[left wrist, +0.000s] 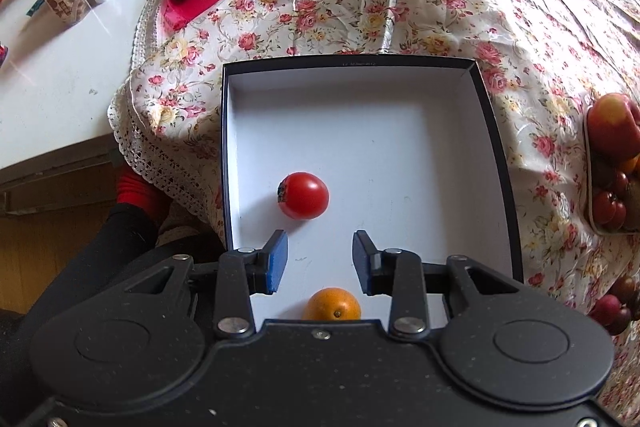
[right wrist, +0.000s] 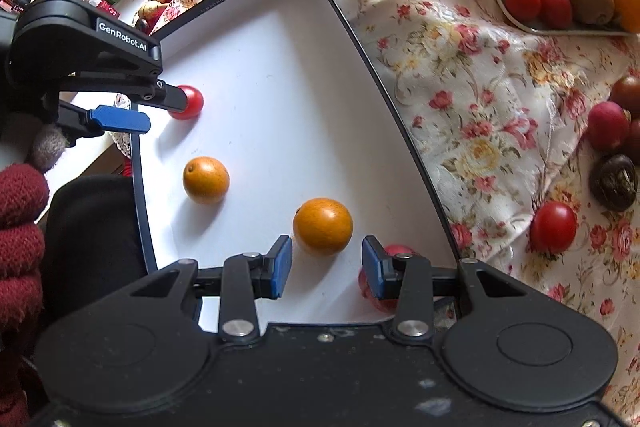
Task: Organize fruits
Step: 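Move both tools back to the fruits beside the plate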
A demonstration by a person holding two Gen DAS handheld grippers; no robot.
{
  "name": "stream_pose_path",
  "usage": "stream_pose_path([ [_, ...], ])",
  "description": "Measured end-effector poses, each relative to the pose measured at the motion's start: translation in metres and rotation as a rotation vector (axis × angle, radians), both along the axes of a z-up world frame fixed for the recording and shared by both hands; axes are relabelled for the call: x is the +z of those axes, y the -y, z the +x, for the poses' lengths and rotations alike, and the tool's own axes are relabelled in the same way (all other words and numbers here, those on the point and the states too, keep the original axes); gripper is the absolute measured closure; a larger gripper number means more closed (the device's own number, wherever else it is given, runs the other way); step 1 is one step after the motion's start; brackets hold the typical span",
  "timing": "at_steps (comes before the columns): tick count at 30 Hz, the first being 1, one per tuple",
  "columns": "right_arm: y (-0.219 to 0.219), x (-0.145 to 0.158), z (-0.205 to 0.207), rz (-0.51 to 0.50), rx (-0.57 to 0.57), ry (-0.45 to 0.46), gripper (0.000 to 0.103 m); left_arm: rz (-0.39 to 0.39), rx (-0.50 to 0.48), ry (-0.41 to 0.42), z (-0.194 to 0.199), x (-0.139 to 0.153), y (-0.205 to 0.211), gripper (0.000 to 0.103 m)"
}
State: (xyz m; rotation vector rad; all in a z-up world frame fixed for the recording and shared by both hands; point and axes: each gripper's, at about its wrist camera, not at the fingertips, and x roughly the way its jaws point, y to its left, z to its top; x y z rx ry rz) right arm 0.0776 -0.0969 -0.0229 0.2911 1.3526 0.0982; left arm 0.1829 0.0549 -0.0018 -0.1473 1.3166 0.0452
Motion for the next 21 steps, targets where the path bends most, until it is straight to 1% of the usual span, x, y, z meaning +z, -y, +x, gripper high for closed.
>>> stream_pose_path([
  [3, 0.008, 0.003, -0.008, 0.003, -0.011, 0.004, 0.061, 0.020, -0.010, 0.024, -0.006, 0.002, 0.004, 0.059],
  [6, 0.015, 0.007, -0.015, 0.006, -0.023, 0.011, 0.061, 0.022, -0.030, 0.040, -0.014, 0.003, 0.010, 0.059],
  [13, 0.037, 0.016, -0.028, -0.001, -0.069, 0.036, 0.061, 0.043, -0.103, 0.082, -0.037, 0.002, 0.036, 0.059],
  [18, 0.058, 0.020, -0.042, 0.004, -0.107, 0.052, 0.061, 0.057, -0.154, 0.097, -0.053, -0.002, 0.053, 0.059],
  [21, 0.070, 0.022, -0.047, -0.011, -0.137, 0.062, 0.061, 0.046, -0.190, 0.093, -0.061, -0.005, 0.062, 0.059],
])
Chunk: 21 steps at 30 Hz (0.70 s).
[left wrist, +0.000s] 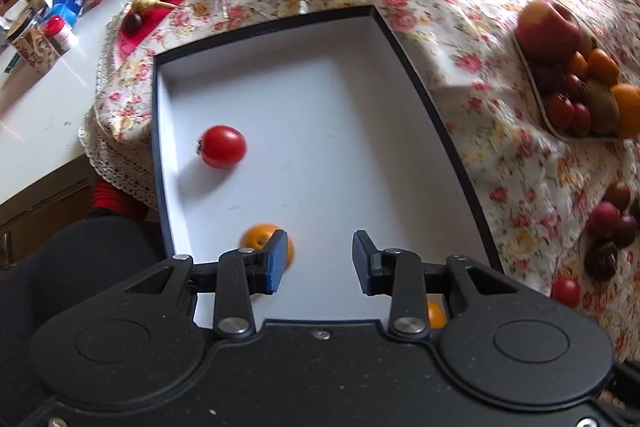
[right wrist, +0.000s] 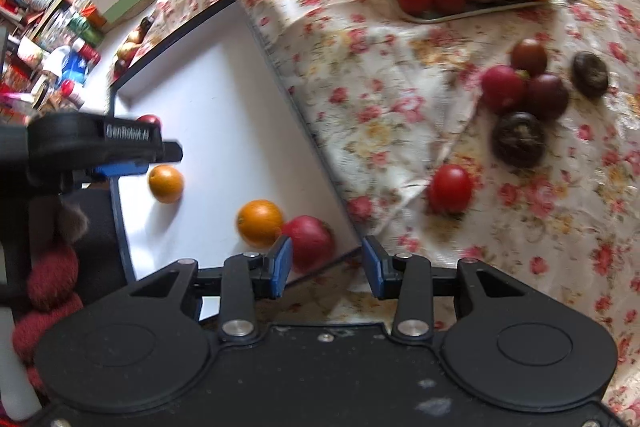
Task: Organize fruits
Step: 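Move both tools back to the fruits beside the plate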
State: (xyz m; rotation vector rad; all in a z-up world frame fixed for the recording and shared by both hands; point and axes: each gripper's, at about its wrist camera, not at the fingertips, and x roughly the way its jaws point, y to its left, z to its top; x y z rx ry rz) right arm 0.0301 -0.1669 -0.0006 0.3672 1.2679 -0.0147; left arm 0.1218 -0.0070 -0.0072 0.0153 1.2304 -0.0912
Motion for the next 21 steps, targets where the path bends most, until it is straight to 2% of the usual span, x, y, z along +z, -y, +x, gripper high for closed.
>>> stream_pose_path([
  [9, 0.064, 0.018, -0.009, -0.039, -0.138, 0.039, 0.061, 0.034, -0.092, 0.017, -0.022, -0.005, 0.026, 0.059],
  [14, 0.126, 0.029, -0.008, -0.091, -0.295, 0.053, 0.061, 0.043, -0.156, 0.042, -0.032, 0.002, 0.047, 0.059],
  [18, 0.177, 0.026, -0.004, -0.127, -0.402, 0.044, 0.061, 0.031, -0.221, 0.060, -0.044, 0.010, 0.070, 0.059],
  [21, 0.206, 0.020, 0.000, -0.112, -0.457, 0.037, 0.061, 0.004, -0.257, 0.046, -0.051, 0.010, 0.087, 0.059],
])
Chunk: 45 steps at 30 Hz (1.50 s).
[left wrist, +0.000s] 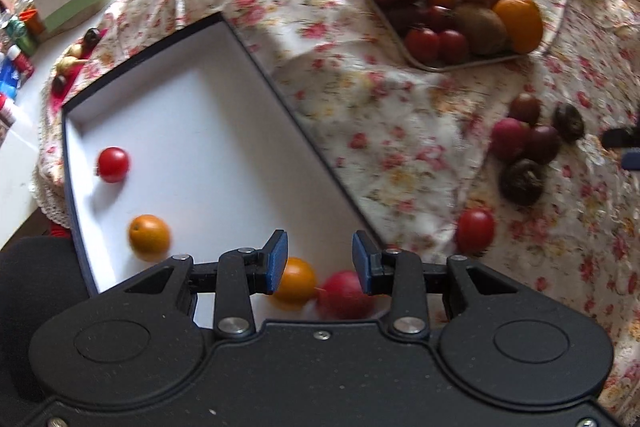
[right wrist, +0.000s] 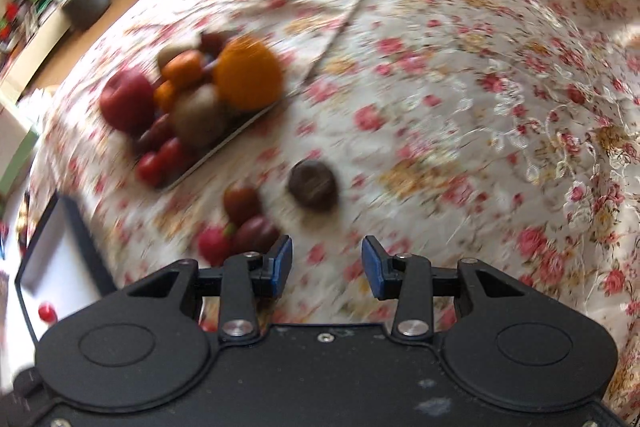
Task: Organize fruits
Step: 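Move both tools back to the fruits beside the plate, then grasp a red tomato with the left gripper while the right grasps a dark plum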
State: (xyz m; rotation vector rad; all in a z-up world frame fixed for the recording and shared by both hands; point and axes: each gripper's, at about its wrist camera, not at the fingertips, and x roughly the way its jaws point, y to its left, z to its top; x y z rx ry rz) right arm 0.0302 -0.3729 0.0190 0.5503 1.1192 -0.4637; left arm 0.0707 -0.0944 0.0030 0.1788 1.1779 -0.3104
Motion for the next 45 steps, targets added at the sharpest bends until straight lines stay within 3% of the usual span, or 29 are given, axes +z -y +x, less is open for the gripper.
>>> stream_pose_path([
  [7, 0.028, -0.016, 0.020, 0.045, -0.041, 0.017, 0.061, -0.018, -0.100, -0.037, -0.018, -0.008, 0.049, 0.059],
  [19, 0.011, -0.037, 0.049, 0.003, 0.028, -0.014, 0.061, -0.023, -0.179, -0.055, -0.022, -0.026, 0.094, 0.059],
  [22, 0.007, -0.043, 0.053, 0.004, 0.045, -0.022, 0.058, -0.016, -0.178, -0.084, -0.020, -0.035, 0.097, 0.059],
  [36, 0.002, -0.048, 0.056, -0.056, 0.074, -0.027, 0.057, 0.050, -0.163, -0.046, -0.021, -0.044, 0.107, 0.059],
  [45, 0.002, -0.046, 0.052, -0.048, 0.089, -0.012, 0.062, 0.003, -0.173, -0.061, -0.018, -0.042, 0.099, 0.059],
])
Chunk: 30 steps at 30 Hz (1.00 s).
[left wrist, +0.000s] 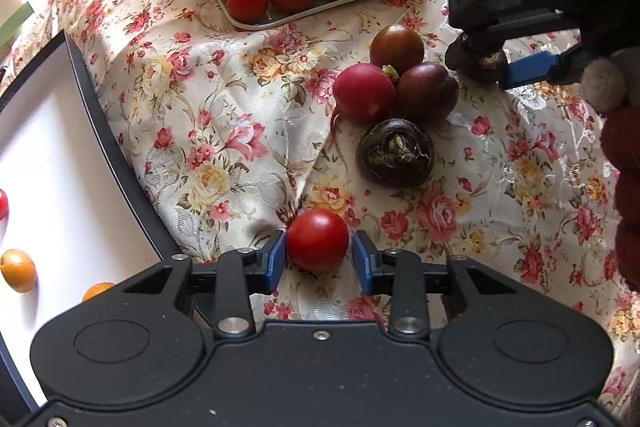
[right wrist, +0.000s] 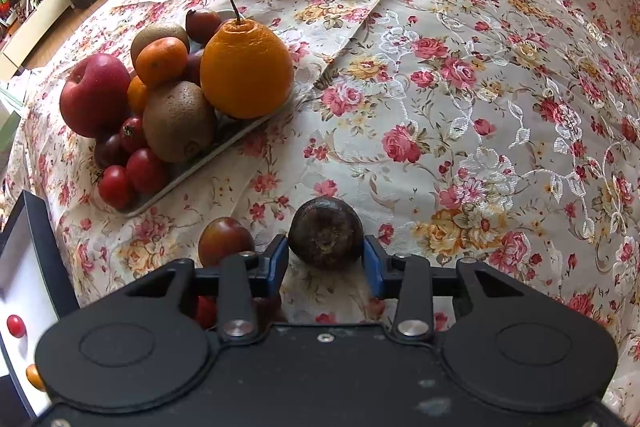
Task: Organize fruits
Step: 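Grasp a red tomato with the left gripper while the right grasps a dark plum, then lower both fruits into the box and open both grippers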
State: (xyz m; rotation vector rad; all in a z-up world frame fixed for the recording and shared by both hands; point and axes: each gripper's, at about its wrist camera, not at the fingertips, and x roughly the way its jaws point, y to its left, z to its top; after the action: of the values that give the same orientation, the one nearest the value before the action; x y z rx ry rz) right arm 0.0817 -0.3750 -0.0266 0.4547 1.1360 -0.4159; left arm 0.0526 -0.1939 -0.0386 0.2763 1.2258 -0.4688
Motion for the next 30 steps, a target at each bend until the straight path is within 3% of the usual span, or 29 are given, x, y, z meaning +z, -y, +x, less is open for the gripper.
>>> stream_pose_path([
  [4, 0.003, 0.001, -0.004, 0.018, -0.002, 0.005, 0.062, -0.028, -0.002, -0.020, 0.006, -0.001, -0.005, 0.059],
  [8, 0.005, 0.001, -0.008, 0.018, -0.007, 0.011, 0.062, -0.002, -0.018, 0.003, 0.002, -0.003, 0.001, 0.057],
  [11, 0.006, 0.002, -0.011, 0.025, -0.009, 0.016, 0.062, 0.000, -0.023, 0.027, -0.002, -0.003, 0.005, 0.062],
  [16, 0.012, 0.007, -0.018, 0.049, -0.021, 0.033, 0.062, -0.063, 0.034, -0.018, 0.006, 0.003, -0.003, 0.062],
  [23, 0.010, 0.028, -0.027, 0.045, -0.021, 0.069, 0.062, -0.114, 0.096, -0.004, 0.024, 0.038, -0.023, 0.062],
  [30, -0.036, 0.055, -0.027, 0.054, 0.100, 0.116, 0.062, -0.096, 0.242, 0.067, 0.062, 0.067, -0.081, 0.062],
])
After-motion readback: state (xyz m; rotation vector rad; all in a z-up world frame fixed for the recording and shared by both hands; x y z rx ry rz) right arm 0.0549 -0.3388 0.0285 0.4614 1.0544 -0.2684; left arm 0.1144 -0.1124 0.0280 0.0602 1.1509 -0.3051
